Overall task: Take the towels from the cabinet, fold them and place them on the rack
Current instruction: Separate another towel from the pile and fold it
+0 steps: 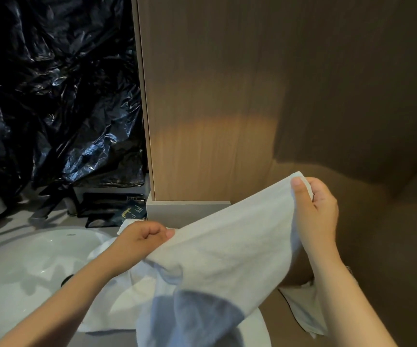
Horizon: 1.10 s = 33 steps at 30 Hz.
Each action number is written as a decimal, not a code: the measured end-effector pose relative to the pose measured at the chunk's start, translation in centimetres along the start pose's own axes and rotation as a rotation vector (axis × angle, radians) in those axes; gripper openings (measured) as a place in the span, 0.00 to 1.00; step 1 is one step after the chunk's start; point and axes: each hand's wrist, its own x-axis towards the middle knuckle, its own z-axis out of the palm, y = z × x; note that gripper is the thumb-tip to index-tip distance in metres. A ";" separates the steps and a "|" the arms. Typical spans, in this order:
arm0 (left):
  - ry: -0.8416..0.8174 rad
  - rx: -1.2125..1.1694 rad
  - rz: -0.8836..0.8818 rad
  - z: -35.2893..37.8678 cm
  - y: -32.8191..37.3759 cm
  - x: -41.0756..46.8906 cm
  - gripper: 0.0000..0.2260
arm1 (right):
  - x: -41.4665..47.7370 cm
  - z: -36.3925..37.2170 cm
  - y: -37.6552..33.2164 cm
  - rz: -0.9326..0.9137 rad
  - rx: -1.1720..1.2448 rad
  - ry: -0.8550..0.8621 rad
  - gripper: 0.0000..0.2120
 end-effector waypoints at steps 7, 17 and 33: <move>-0.109 0.388 0.083 -1.5 -0.4 0.4 0.25 | -0.4 -0.8 1.4 -0.017 -0.070 0.032 0.09; 0.067 0.047 -0.091 0.0 -5.0 -0.8 0.07 | -2.5 -1.4 3.9 -0.018 -0.115 0.009 0.08; -0.153 -0.443 -0.199 -0.1 -4.6 -1.3 0.15 | -3.6 -2.7 6.3 0.082 -0.163 0.031 0.09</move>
